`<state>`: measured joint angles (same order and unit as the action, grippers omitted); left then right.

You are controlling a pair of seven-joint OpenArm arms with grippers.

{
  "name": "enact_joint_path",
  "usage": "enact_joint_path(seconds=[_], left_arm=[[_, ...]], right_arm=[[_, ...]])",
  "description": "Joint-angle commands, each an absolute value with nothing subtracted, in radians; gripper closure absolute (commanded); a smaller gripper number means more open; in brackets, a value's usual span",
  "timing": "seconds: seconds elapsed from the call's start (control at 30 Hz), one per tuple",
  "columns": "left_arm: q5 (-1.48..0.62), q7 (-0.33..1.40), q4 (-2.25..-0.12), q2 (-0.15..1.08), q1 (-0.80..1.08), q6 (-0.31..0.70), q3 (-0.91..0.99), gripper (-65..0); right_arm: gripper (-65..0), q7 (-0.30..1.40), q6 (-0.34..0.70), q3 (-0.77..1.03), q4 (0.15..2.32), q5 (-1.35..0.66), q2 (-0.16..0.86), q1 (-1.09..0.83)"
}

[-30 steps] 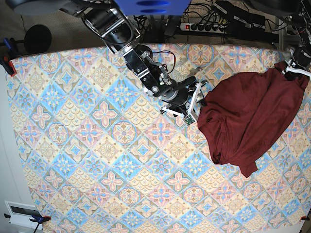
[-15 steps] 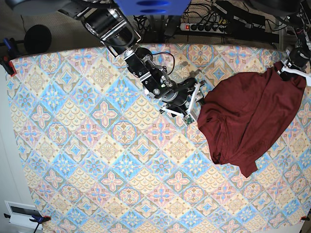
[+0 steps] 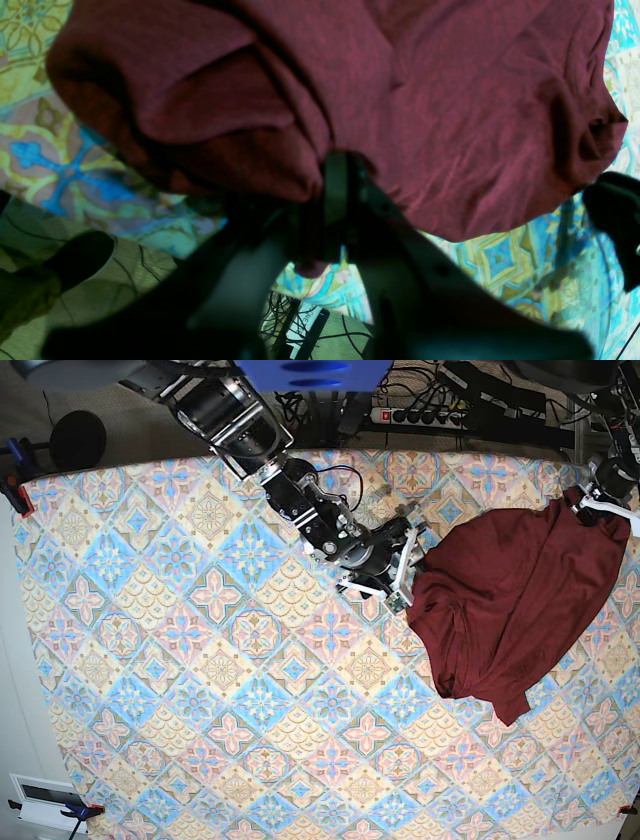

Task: Layout the t-shirt on the table in an organized manner, then fold the t-shirt properly
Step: 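Reach the right gripper to the shirt's loose edge and grasp it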

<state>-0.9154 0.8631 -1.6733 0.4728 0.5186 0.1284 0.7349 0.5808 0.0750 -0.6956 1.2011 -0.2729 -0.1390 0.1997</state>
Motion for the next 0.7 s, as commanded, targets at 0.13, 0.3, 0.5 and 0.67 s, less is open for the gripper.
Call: enact_joint_path(seconds=[0.13, 0.3, 0.5, 0.67], left_arm=[[-0.924, 0.851, -1.690, 0.473, 0.521, 0.134, 0.743, 0.0], [-0.924, 0.851, -1.690, 0.472, 0.526, 0.134, 0.743, 0.0], [-0.924, 0.851, -1.690, 0.472, 0.526, 0.134, 0.743, 0.0], [-0.924, 0.851, -1.690, 0.472, 0.524, 0.134, 0.743, 0.0]], right_arm=[[-31.2, 0.558, 0.082, -0.762, 1.202, -0.285, -0.157, 0.222], [-24.7, 0.496, 0.082, -0.826, 1.144, -0.285, -0.157, 0.242], [-11.5, 0.452, 0.082, -0.854, 1.116, -0.285, -0.157, 0.255], [0.0, 0.438, 0.082, -0.842, 1.127, -0.285, -0.157, 0.255]])
